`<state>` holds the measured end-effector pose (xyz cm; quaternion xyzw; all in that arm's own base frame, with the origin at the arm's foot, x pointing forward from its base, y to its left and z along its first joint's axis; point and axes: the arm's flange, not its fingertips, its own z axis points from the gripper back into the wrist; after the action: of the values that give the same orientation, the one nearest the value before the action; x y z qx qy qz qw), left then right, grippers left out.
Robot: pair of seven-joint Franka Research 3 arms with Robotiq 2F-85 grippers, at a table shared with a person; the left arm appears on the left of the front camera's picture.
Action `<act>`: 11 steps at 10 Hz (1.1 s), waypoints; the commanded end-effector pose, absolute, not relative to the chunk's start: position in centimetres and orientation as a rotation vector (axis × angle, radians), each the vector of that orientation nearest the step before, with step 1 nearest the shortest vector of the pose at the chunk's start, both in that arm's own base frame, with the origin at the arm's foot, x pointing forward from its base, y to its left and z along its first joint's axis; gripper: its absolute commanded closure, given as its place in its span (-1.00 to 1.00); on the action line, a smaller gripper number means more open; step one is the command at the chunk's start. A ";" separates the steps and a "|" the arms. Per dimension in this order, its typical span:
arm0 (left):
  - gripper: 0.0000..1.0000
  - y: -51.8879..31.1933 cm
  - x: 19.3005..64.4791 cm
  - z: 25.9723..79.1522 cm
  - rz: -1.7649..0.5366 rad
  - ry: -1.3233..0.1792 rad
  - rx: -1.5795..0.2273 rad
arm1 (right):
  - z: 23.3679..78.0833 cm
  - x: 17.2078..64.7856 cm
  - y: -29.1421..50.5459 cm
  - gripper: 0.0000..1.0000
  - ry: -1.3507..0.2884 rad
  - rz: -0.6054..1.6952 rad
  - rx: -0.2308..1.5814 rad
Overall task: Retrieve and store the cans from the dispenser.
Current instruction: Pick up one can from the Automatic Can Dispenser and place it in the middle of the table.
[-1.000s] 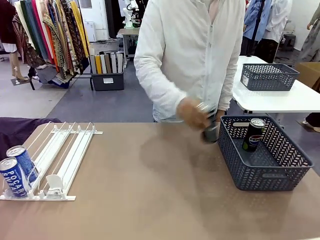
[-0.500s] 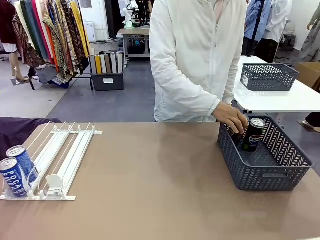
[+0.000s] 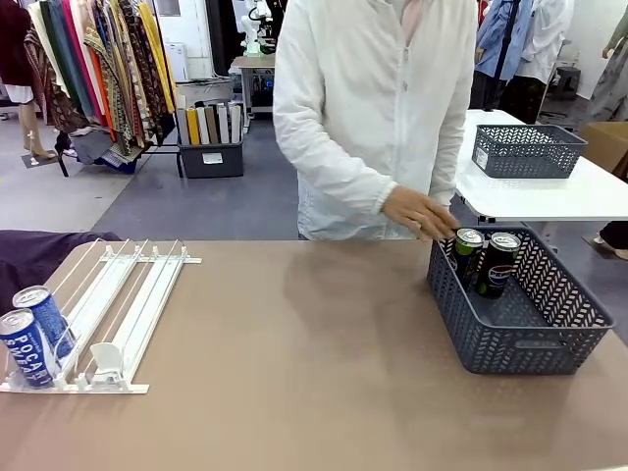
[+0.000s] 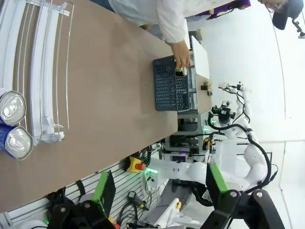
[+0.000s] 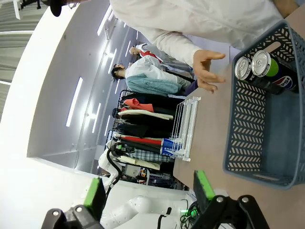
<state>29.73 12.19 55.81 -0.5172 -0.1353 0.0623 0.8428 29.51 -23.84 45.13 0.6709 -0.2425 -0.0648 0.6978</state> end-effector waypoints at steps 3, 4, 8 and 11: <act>-1.00 11.4 30.3 56.1 0.041 -0.328 -0.854 | 45.4 29.3 -23.9 -1.00 -0.533 -0.128 1.486; -1.00 10.6 29.9 56.0 -0.074 -0.353 -0.568 | 45.4 29.3 -23.9 -1.00 -0.533 -0.128 1.486; -1.00 6.8 28.8 53.9 -0.149 -0.348 0.024 | 45.4 29.3 -23.9 -1.00 -0.533 -0.128 1.486; -1.00 6.8 29.3 55.1 -0.175 -0.359 -0.016 | 45.4 29.3 -23.9 -1.00 -0.533 -0.128 1.486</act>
<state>30.06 5.49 54.35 0.0500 -0.1852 -0.0703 0.9789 29.52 -23.84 45.13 0.6709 -0.2424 -0.0647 0.6978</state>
